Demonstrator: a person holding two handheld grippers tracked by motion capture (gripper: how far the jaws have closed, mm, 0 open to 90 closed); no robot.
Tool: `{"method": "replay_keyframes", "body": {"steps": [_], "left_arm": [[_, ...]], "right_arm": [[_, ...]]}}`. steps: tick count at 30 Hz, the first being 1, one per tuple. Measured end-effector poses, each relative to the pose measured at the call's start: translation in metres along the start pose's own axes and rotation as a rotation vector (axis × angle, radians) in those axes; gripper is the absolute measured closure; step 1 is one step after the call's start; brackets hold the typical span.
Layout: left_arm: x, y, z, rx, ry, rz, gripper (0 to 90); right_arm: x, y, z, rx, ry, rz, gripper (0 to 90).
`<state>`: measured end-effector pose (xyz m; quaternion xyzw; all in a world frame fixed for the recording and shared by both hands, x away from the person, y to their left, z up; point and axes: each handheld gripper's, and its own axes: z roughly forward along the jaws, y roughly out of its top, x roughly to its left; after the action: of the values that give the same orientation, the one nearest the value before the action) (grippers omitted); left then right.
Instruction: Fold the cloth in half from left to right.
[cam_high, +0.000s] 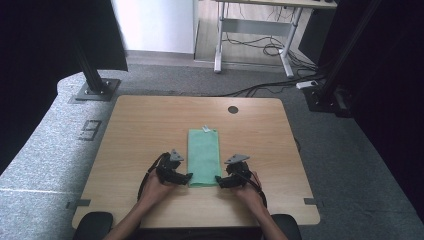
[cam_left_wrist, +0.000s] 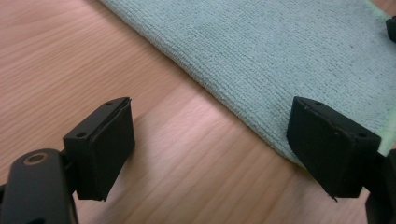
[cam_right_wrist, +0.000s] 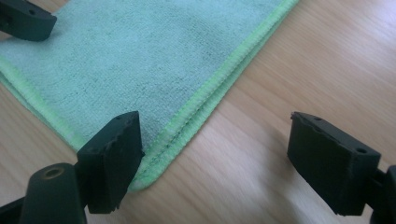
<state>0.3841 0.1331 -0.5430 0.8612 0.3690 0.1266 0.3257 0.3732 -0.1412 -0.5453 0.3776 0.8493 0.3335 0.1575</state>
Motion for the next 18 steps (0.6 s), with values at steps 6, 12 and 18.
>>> {"method": "replay_keyframes", "body": {"steps": [6,12,18], "left_arm": [[0.014,-0.003,-0.002,-0.009,0.012,-0.013,15.6],[0.016,-0.005,-0.002,-0.026,0.007,-0.01,15.1],[0.015,-0.005,-0.002,-0.025,0.014,-0.01,15.4]], "right_arm": [[0.008,0.011,0.011,-0.006,-0.001,-0.01,17.0],[0.006,0.011,0.013,-0.014,0.014,0.017,16.1],[0.005,0.01,0.013,-0.014,0.02,0.026,15.9]]}}
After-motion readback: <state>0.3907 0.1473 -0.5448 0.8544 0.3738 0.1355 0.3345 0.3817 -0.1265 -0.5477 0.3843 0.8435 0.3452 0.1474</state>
